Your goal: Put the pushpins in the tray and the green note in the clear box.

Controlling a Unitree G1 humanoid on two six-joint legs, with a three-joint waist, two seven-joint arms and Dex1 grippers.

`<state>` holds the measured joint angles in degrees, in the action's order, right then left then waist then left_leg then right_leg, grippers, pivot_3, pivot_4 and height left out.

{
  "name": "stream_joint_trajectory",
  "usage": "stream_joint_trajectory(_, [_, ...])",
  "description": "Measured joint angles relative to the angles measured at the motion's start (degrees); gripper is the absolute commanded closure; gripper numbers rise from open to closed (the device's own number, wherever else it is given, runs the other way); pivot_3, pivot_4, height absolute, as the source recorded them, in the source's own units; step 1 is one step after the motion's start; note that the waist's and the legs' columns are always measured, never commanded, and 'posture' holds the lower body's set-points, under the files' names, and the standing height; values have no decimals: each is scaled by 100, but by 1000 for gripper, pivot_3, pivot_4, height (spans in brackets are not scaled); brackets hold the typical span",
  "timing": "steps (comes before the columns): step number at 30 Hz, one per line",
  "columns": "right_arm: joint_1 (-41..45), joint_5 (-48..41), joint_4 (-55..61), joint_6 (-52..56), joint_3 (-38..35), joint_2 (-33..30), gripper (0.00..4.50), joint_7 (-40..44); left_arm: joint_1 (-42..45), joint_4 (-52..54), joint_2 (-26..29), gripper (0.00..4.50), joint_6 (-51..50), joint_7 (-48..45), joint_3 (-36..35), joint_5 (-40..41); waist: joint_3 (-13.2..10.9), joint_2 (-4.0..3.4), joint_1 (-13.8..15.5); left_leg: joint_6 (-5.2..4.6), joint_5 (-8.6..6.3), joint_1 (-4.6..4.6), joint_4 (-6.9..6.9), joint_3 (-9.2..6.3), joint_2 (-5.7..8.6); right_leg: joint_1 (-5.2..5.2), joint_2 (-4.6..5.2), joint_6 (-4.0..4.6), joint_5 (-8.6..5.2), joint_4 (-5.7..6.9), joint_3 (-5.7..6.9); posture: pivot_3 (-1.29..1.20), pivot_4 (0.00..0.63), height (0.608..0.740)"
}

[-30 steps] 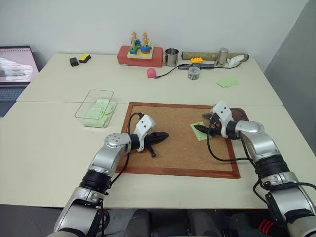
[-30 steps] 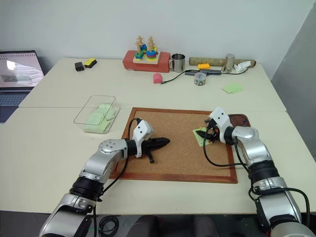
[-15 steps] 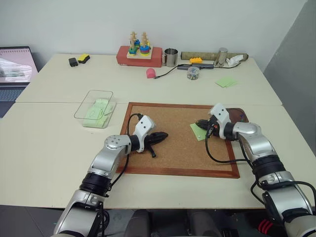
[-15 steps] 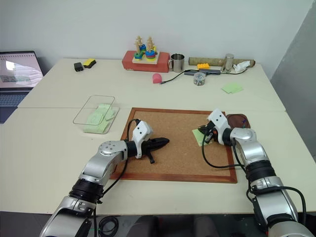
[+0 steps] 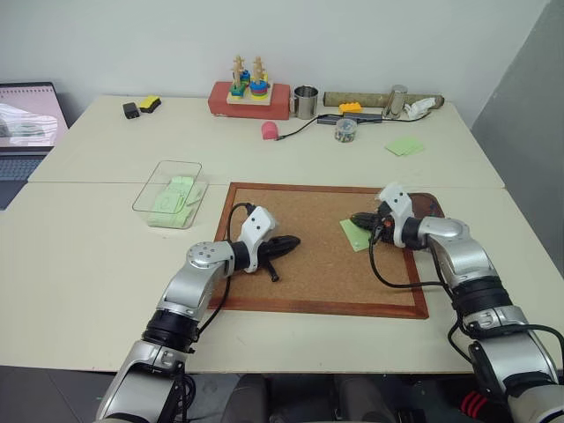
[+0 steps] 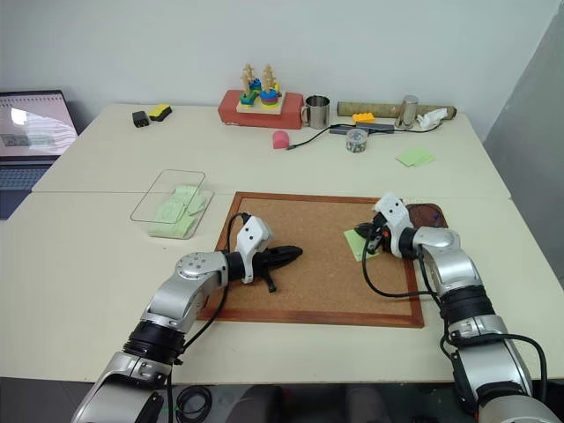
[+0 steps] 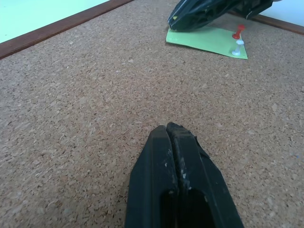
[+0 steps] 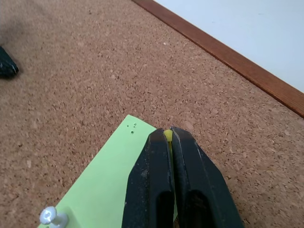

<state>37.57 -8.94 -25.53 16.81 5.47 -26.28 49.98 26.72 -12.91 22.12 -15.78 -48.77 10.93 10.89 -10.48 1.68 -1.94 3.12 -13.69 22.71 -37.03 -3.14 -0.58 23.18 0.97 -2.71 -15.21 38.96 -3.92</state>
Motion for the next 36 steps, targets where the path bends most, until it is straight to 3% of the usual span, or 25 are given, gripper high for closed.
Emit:
stream_joint_trajectory(13, [-77,-586,961,747,-435,-231,4452,113,32,-32,-55,4500,-4,82,10,-98,4,-6,2,0,0,-3,-2,1,0,-3,0,-1,0,0,-1,0,150,740])
stream_joint_trajectory(17, [-105,-579,1084,788,-541,-560,4452,76,45,-35,-93,4500,-9,74,16,-121,4,-6,14,0,0,0,-2,1,4,-3,3,-1,-1,-3,-1,0,150,740])
stream_joint_trajectory(24, [-165,-56,472,594,-863,-1385,4452,-455,29,-26,-93,4500,-8,58,13,-170,7,-11,7,0,0,-4,0,4,4,-4,3,-1,-1,-3,-2,0,150,740])
stream_joint_trajectory(30, [-230,433,-111,219,-647,-1415,4452,-749,27,-32,-95,4500,-7,32,13,-201,12,-18,3,0,0,-6,-1,10,5,-5,3,-2,-1,-3,-8,0,150,740])
stream_joint_trajectory(36, [-203,635,-691,-175,-626,-1262,3315,-1051,37,-35,-94,4500,-3,-45,11,-209,12,-19,1,0,0,-5,0,11,5,-5,3,-2,-1,-4,-9,0,150,740])
